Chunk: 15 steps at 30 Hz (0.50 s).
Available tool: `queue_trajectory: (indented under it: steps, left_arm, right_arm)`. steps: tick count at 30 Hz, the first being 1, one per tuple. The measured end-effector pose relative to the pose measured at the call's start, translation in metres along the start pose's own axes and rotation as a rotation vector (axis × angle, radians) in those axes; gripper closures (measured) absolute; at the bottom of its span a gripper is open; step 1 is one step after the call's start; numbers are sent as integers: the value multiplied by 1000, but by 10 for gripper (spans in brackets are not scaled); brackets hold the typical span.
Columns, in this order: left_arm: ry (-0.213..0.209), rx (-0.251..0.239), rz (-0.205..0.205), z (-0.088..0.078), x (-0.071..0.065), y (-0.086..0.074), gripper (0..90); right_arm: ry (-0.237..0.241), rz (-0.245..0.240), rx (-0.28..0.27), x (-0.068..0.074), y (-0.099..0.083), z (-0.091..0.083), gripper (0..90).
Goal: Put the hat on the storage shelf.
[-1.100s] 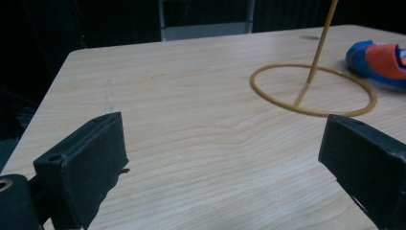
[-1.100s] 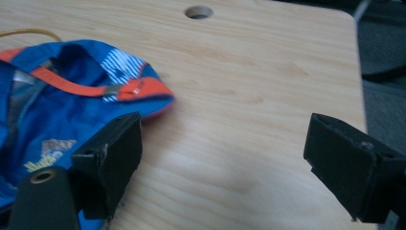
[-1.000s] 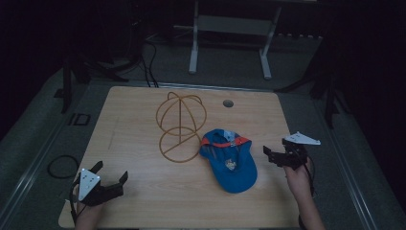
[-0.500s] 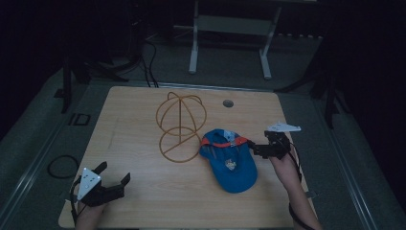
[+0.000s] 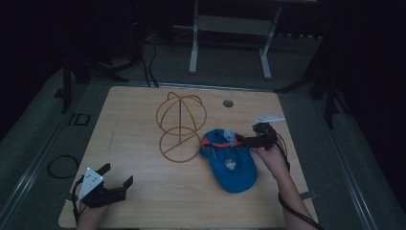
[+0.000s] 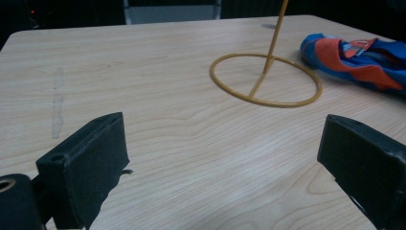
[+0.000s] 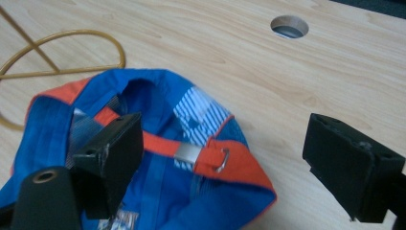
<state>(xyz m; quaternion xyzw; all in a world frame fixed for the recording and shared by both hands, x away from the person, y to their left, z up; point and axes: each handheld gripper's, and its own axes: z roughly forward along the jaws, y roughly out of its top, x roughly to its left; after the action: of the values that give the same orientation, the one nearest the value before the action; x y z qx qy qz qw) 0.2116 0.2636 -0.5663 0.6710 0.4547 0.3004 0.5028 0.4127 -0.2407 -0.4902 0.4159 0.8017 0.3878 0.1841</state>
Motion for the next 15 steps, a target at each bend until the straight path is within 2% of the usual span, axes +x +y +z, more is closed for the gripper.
queue_trajectory:
  steps: [2, 3, 4, 10, 11, 15]
  left_arm:
    - [0, 12, 4, 1, 0, 0, 36]
    - [-2, 11, 12, 1, -1, 0, 36]
    - [-4, 14, 17, 1, -1, 0, 36]
    - [-19, 29, 40, 3, -4, -1, 36]
    - [-17, 31, 41, 3, -3, -1, 36]
    - [-19, 34, 31, 4, -1, -2, 36]
  right_arm:
    - [31, 24, -10, -1, 2, 4, 139]
    - [31, 22, 1, -2, 4, 7, 140]
    - [18, 11, 3, 0, 5, 9, 161]
    - [71, -63, 85, 8, 8, 28, 326]
    - [66, -85, 97, 10, 8, 32, 327]
    - [55, -91, 129, 16, 9, 49, 324]
